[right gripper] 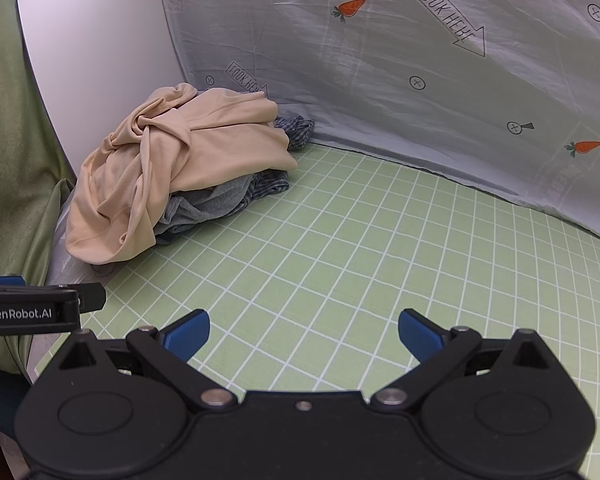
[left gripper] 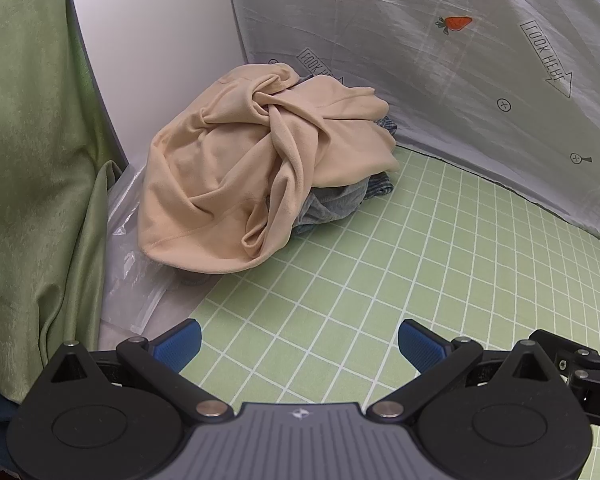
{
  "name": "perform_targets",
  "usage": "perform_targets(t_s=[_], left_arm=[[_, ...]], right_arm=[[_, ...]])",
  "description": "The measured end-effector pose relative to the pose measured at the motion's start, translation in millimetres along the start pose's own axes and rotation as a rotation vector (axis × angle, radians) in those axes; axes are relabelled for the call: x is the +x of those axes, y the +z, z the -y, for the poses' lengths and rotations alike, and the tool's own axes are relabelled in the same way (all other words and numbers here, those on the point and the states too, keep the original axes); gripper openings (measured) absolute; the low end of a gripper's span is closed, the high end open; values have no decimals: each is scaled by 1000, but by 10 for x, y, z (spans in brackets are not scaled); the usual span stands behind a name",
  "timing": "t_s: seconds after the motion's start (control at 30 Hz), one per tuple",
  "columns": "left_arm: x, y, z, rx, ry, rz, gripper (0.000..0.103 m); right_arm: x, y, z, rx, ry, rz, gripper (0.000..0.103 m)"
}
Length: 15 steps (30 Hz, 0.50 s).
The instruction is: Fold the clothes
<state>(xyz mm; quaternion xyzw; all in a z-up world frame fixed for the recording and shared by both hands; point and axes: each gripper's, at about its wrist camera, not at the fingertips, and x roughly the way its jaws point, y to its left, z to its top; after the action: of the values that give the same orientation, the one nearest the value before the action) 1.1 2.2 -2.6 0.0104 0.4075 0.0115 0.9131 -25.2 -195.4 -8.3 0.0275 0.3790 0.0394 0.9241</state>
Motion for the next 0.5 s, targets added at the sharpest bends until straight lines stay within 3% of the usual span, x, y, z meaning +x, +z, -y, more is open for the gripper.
perform_targets(t_s=[0.5], left_arm=[[87,-6,-43,-14,4,-33,103]], right_arm=[[102,4,-20,-3,-4,-23,102]])
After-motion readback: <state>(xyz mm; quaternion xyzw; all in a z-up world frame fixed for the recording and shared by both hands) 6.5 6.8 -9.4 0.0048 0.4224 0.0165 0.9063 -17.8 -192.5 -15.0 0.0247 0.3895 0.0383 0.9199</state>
